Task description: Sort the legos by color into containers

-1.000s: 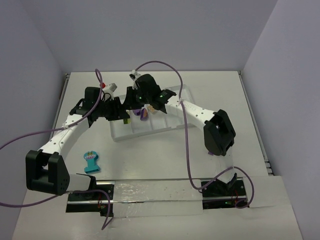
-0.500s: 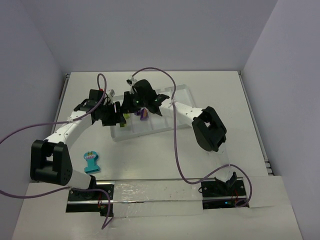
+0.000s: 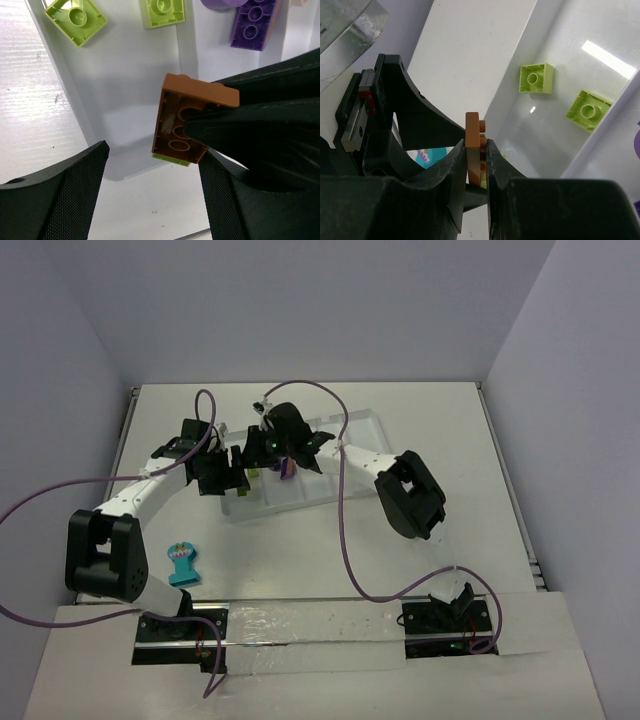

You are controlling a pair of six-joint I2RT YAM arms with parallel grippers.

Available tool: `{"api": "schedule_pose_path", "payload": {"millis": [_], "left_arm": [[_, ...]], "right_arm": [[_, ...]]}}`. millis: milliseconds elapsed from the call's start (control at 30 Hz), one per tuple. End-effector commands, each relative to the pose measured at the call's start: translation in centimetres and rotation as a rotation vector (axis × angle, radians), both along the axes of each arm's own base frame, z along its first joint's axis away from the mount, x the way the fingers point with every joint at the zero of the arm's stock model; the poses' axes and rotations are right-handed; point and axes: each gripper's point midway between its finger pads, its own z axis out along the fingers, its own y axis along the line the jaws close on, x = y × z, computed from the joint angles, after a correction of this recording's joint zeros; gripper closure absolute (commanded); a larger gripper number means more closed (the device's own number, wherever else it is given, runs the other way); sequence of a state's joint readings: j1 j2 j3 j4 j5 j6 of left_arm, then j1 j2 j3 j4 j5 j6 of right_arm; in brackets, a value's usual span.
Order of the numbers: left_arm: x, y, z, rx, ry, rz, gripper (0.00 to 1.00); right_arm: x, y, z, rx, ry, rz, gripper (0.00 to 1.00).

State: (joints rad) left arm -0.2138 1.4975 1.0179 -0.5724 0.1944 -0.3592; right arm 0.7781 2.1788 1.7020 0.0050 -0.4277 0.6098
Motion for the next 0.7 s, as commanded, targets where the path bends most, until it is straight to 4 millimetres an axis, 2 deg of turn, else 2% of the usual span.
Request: {"api": "schedule_pose_path", "payload": {"millis": [0,167,267,367,567,667], "left_arm": [[1.7,-1.3,3.6,-0.069,-0.123,-0.023,0.21],[1.3,-1.7,4.4,-0.100,-0.153,-0.042,0.21],[1.1,-1.8,5.6,-0.113,-0.200,-0.047,0.21],[1.1,-1.6,6.3,-0.111,-0.227,-0.041,0.21],[1.2,-1.8,6.7,-0.121,-0.244,-0.045,0.32],[1.1,-1.7,6.6,-0.118,-0.242,-0.049,0.34]], "right_arm": [[-0.1,1.3,6.5,0.188,-0.022,0.034,1.00],[-0.1,0.6,8.9,0.272,0.037,0.040,1.00],[0.1,0.2,10.0,0.307,0.049,0.048,1.00],[0.0,-0.1,10.7,0.332,0.066,0.056,1.00],[-0.2,-0.3,11.2,0.362,0.091,0.062,1.00],[-0.3,-0.6,11.3,0.394,0.134,0.069,1.00]]}}
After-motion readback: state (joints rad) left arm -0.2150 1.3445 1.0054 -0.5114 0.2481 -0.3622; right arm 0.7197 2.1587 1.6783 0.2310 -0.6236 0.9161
